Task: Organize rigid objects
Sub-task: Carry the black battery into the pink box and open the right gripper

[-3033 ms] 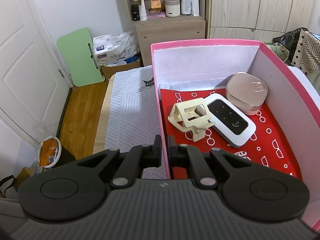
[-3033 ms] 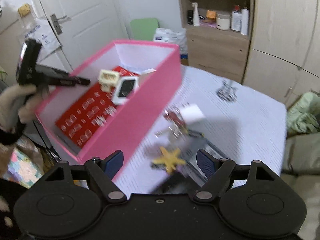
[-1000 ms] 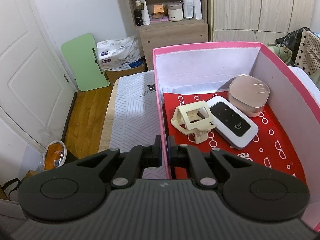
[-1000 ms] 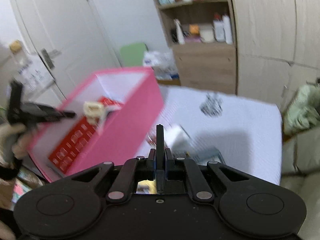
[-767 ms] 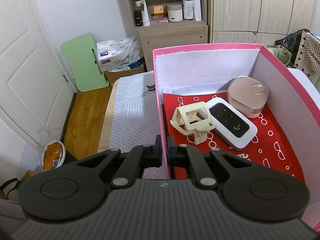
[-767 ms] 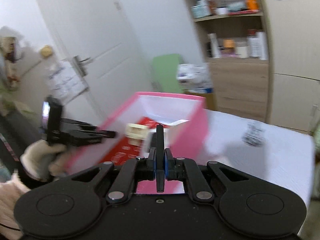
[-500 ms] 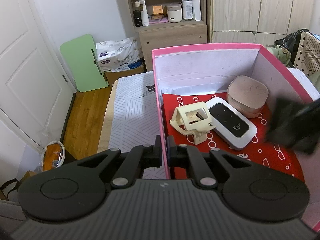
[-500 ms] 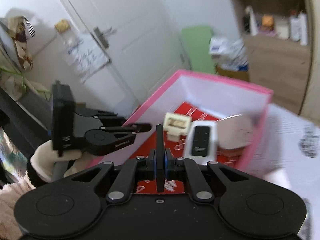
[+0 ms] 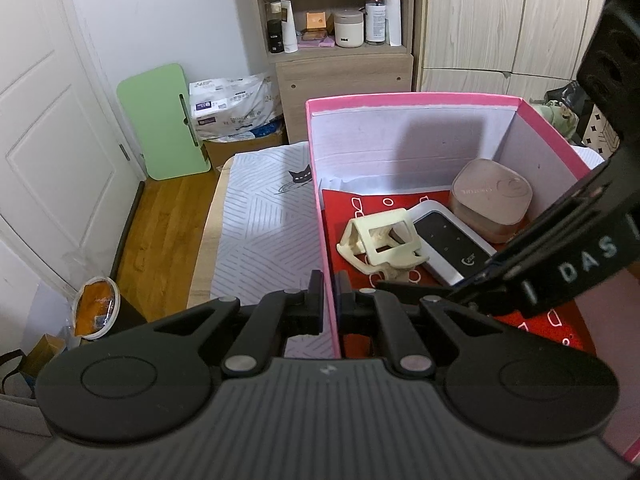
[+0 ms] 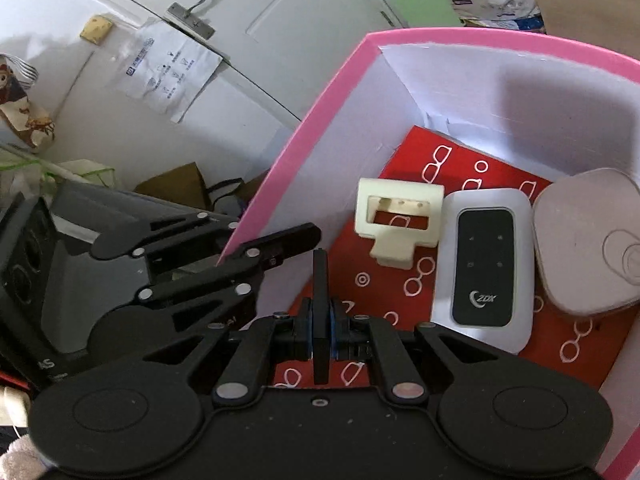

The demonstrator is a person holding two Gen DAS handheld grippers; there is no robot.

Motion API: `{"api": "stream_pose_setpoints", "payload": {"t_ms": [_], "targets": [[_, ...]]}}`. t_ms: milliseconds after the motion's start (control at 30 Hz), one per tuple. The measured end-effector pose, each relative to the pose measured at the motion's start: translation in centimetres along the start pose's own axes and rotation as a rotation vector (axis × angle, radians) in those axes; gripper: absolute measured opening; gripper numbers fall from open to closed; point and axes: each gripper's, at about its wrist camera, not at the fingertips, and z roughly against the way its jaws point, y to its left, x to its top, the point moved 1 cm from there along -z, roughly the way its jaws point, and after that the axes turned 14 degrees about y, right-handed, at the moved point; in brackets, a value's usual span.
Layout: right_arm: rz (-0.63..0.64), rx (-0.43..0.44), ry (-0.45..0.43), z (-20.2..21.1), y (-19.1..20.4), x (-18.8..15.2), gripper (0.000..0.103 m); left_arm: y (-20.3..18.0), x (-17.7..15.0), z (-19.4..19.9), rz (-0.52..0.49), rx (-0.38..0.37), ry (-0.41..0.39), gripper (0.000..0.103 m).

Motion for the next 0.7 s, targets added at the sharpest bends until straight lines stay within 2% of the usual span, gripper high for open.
{"api": "stream_pose_setpoints", "payload": {"t_ms": [200,267,300,333,433,700], "targets": [[0.016,0.045,0.036,-0.6,0.3,0.0,0.012,-0.1,-0.1,0.0,0.0,0.002,-0.001,0.005],[0.042,-0.034,0.038,-0.7,0.9,-0.1,0.017,-0.1,-0.1,0.0,0.001,0.002,-0.001,0.005],[0.05,-0.102,0.023,-0.6,1.4,-0.2,0.028,-0.1,-0.1,0.0,0.001,0.002,-0.001,0.005],[0.071,-0.162,0.004,-0.7,2.1,-0.1,0.049,-0.1,-0.1,0.0,0.0,0.002,-0.001,0.005],[0.166,-0.274,-0.068,0.1,3.9,-1.0,0.053,0.1,-0.2,0.1,0.003,-0.001,-0.002,0.005],[0.226,-0.31,-0.244,6.1,5.9,-5.7,0.056,0.1,-0.1,0.0,0.006,-0.002,-0.001,0.006]]}}
